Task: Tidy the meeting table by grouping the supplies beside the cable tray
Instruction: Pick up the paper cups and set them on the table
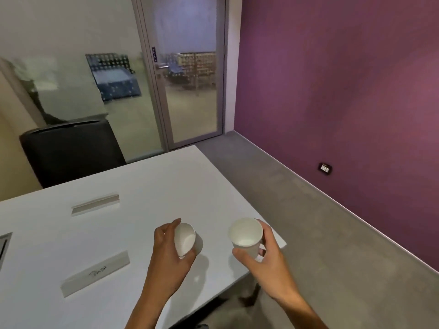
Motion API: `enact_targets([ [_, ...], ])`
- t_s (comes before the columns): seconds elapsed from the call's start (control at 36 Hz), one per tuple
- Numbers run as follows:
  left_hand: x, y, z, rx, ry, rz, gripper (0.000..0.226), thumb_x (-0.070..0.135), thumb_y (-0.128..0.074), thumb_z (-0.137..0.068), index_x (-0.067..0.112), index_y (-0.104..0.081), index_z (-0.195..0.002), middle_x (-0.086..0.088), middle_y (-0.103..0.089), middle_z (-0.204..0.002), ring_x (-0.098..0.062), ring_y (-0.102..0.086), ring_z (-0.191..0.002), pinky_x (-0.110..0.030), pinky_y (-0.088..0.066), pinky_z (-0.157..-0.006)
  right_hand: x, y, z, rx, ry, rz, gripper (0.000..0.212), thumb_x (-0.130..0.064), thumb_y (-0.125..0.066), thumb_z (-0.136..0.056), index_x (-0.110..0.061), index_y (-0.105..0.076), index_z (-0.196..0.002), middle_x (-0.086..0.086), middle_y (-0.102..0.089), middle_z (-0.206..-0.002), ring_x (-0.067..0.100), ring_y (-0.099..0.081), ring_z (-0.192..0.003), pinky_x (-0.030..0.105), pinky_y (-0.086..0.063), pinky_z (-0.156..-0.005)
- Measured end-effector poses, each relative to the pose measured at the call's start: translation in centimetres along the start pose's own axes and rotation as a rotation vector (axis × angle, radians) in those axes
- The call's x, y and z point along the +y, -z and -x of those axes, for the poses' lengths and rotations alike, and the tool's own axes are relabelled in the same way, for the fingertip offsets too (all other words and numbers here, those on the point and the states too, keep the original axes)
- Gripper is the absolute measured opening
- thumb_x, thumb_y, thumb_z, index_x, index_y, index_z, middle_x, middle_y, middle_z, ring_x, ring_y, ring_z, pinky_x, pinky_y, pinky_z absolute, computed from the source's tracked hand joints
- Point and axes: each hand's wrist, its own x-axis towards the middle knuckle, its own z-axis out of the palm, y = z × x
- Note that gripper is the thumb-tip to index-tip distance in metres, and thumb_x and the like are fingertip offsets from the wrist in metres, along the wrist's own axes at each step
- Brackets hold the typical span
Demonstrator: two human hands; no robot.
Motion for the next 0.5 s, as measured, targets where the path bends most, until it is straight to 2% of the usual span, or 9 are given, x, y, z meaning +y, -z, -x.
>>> enact_targets([
  [0.08,0.8,-1.4,-2.4,0.009,0.000,0.000,0.076,0.021,-0.076,-0.082,0.030,-0.036,-0.146,0.012,-0.031,-0.135,-0.006,-0.045,-0.110,-0.023,-0.039,-0.091,0.3,0.3,-3.0,-0.036,-0.004,-0.008,0.072,-0.045,-0.084,-0.073,-0.072,-0.037,-0.121,-0.041,-0.054,-0.120,-0.016,-0.052,-0.113,0.007,-0.047,-0.079],
  [0.19,1.7,-3.5,-5.0,0.032,0.015,-0.004,0.076,0.019,-0.077,-0.081,0.032,-0.038,-0.145,0.016,-0.031,-0.127,-0.007,-0.045,-0.108,-0.023,-0.039,-0.087,1.2,1.4,-6.1,-0.064,0.000,-0.012,0.070,-0.048,-0.083,-0.069,-0.063,-0.043,-0.125,-0.028,-0.059,-0.124,-0.001,-0.057,-0.117,0.012,-0.048,-0.088],
  [0.31,2.2,-6.0,-6.9,0.069,0.024,0.003,0.076,0.021,-0.078,-0.080,0.033,-0.040,-0.144,0.015,-0.032,-0.127,-0.009,-0.047,-0.111,-0.025,-0.040,-0.087,2.0,3.4,-9.2,-0.100,0.048,0.003,0.068,-0.049,-0.082,-0.072,-0.060,-0.044,-0.127,-0.027,-0.059,-0.125,0.001,-0.057,-0.118,0.011,-0.048,-0.089],
  [0.42,3.0,-8.8,-7.8,0.149,0.067,0.018,0.071,0.025,-0.078,-0.081,0.034,-0.043,-0.141,0.013,-0.033,-0.127,-0.008,-0.047,-0.104,-0.024,-0.040,-0.080,2.8,5.8,-12.4,-0.181,0.072,-0.002,0.068,-0.053,-0.081,-0.076,-0.053,-0.043,-0.133,-0.023,-0.060,-0.129,0.002,-0.057,-0.120,0.011,-0.049,-0.088],
  [0.5,3.9,-10.8,-8.1,0.219,0.107,0.055,0.071,0.020,-0.078,-0.081,0.032,-0.044,-0.142,0.007,-0.036,-0.130,-0.009,-0.049,-0.103,-0.020,-0.039,-0.077,3.6,7.4,-14.8,-0.237,0.076,-0.005,0.068,-0.053,-0.081,-0.076,-0.057,-0.043,-0.132,-0.026,-0.059,-0.129,-0.001,-0.056,-0.120,0.019,-0.052,-0.090],
])
